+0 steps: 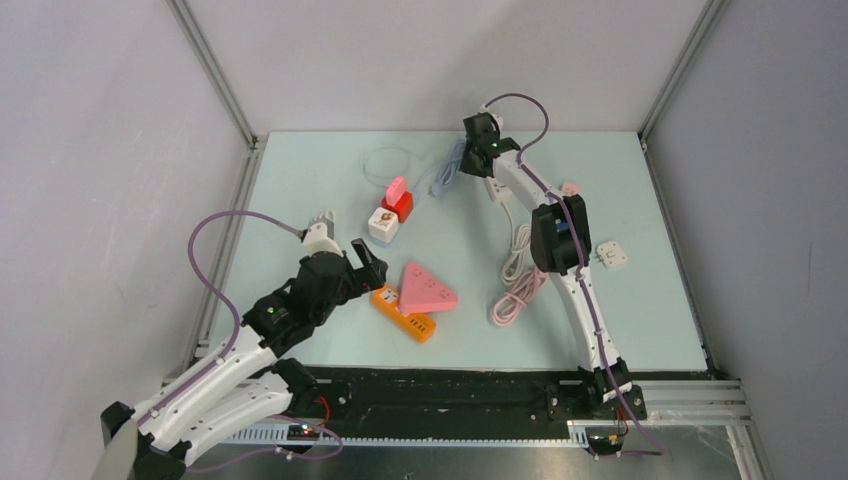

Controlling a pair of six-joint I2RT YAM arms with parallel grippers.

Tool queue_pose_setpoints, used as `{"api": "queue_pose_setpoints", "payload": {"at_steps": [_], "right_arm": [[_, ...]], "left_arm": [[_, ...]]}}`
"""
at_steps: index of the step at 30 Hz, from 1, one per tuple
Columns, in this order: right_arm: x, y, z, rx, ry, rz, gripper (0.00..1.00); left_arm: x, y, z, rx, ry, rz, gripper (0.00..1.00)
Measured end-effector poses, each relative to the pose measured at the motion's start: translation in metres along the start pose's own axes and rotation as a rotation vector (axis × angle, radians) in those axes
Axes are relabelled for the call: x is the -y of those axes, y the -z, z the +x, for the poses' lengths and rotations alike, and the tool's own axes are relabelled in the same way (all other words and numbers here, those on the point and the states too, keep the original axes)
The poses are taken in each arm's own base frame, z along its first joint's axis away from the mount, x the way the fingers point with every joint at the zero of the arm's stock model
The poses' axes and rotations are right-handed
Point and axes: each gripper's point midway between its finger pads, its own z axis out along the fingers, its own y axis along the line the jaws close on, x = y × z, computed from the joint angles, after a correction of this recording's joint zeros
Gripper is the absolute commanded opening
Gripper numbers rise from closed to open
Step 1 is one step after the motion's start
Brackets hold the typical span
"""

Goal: Insert the plug
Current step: Pick up the plug from the center of the board.

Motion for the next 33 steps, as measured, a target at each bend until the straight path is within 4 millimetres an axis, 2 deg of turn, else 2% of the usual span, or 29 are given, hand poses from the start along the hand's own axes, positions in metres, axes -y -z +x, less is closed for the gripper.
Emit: {"api": "queue_pose_setpoints", "payload": {"at_steps": [4, 9, 17, 22, 28, 33], "right_arm": [[0.003, -0.003, 0.008, -0.015, 0.005, 0.008, 0.25], [0.006, -0.006, 0.016, -0.037, 0.001, 0.014, 0.32], [0.004, -0.005, 0.017, -0.048, -0.016, -0.002, 0.32], [0.004, -0.006, 0.014, -0.048, -0.035, -0.006, 0.26], [0.007, -0.007, 0.014, -0.057, -0.048, -0.005, 0.31], [0.008, -0.010, 0.015, -0.066, -0.049, -0.007, 0.30]], "left_arm": [[0.000, 0.000, 0.000, 0.000, 0.000, 0.000, 1.00], [0.000, 0.000, 0.000, 0.000, 0.000, 0.000, 1.00], [0.001, 0.001, -0.001, 0.003, 0.010, 0.004, 1.00], [0.002, 0.002, -0.001, 0.001, 0.012, 0.012, 1.00], [0.002, 0.002, 0.000, -0.001, 0.012, 0.013, 1.00], [0.002, 0.002, 0.000, -0.002, 0.013, 0.014, 1.00]]}}
